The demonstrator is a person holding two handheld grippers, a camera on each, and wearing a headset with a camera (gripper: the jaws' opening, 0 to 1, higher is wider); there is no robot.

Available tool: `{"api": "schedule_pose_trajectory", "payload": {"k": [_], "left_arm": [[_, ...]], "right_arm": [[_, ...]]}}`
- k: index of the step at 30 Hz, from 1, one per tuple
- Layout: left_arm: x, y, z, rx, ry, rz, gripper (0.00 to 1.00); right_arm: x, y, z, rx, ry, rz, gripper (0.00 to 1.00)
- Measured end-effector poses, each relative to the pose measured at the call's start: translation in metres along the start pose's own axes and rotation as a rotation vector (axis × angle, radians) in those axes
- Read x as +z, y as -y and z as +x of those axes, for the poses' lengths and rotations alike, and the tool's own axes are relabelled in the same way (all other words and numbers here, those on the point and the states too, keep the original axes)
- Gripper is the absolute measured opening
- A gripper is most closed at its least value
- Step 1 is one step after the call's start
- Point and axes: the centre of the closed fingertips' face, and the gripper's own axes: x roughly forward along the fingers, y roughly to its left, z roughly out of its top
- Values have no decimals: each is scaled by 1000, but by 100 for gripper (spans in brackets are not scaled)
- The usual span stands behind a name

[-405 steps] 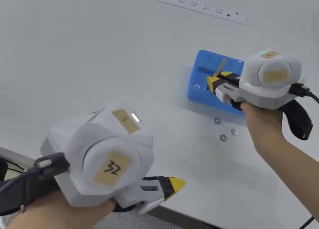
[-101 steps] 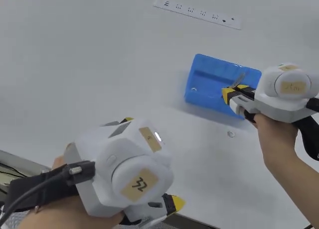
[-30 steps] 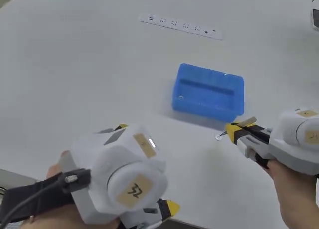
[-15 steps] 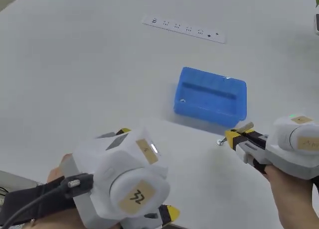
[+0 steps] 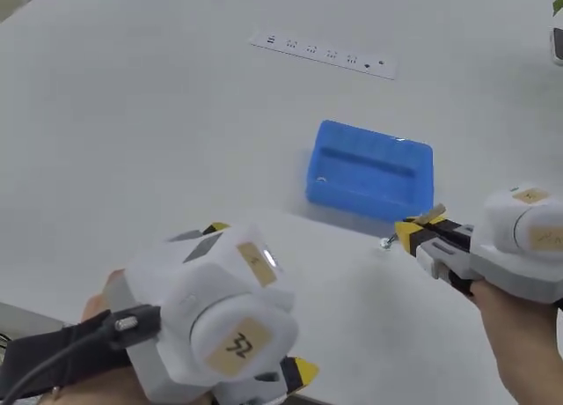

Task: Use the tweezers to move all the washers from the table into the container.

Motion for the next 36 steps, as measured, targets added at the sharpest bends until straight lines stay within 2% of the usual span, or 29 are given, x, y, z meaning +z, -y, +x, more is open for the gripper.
{"api": "schedule_pose_trajectory", "payload": {"k": [6, 10, 13, 18, 24, 32, 36], "left_arm": [[4, -3, -2, 10, 17, -3, 95], [4, -2, -2, 9, 16, 2, 94], [4, -2, -3, 10, 16, 2, 94], [4, -1, -3, 12, 14, 5, 94], [1, -2, -3, 17, -1, 4, 93], [-1, -5, -1, 20, -11, -5, 93], [-2, -5, 0, 16, -14, -11, 93]], "right_arm": [[27, -11, -6, 42, 50, 19, 3], [44, -11, -10, 52, 90, 24, 3], [53, -6, -10, 38, 105, 9, 3], [64, 6, -6, 16, 132, 37, 3], [57, 18, 12, -27, 97, 5, 3], [38, 24, 35, -28, 39, 12, 3], [33, 29, 42, -25, 22, 47, 3]]}}
